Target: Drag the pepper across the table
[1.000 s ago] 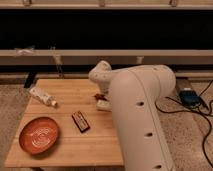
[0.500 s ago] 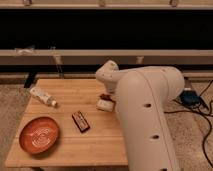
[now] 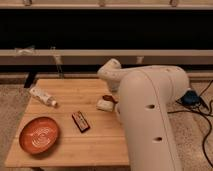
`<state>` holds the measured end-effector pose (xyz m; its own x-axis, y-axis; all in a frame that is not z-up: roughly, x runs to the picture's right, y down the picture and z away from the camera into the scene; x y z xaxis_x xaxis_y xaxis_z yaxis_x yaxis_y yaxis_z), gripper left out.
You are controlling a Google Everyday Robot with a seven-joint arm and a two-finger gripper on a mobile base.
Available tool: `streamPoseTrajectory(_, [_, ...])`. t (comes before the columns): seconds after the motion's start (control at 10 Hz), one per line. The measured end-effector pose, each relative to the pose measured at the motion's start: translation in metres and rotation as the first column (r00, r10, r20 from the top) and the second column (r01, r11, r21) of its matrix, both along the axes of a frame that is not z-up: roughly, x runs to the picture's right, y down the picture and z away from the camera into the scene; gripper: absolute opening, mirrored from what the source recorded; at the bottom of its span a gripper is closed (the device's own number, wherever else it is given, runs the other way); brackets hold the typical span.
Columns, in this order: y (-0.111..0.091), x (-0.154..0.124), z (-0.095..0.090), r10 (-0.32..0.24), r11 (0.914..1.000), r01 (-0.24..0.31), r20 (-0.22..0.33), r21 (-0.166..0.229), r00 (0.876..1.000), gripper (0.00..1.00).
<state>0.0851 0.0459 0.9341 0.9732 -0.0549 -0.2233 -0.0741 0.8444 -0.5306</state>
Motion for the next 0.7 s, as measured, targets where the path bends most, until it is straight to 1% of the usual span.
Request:
streamPoseTrajectory(0.1, [-0.005, 0.001, -0.004, 0.001, 1.0, -0.001, -0.001, 0.009, 1.0, 0.8])
streamPoseTrajectory(0.3, [-0.024, 0.003, -0.019, 0.012, 0.9992, -0.012, 0.009, 0.038, 1.0, 0.8])
streamPoseTrajectory(0.4, [-0.03, 0.003, -0.024, 0.015, 0.9989, -0.016, 0.019, 0.045, 1.0, 0.8])
streamPoseTrajectory(0.5, [-0.039, 0.0, -0.031, 0.031, 0.9983, -0.033, 0.049, 0.048, 0.998, 0.8])
streamPoseTrajectory(0.7, [-0.041, 0.002, -0.033, 0.039, 0.9979, -0.042, 0.059, 0.049, 0.997, 0.8])
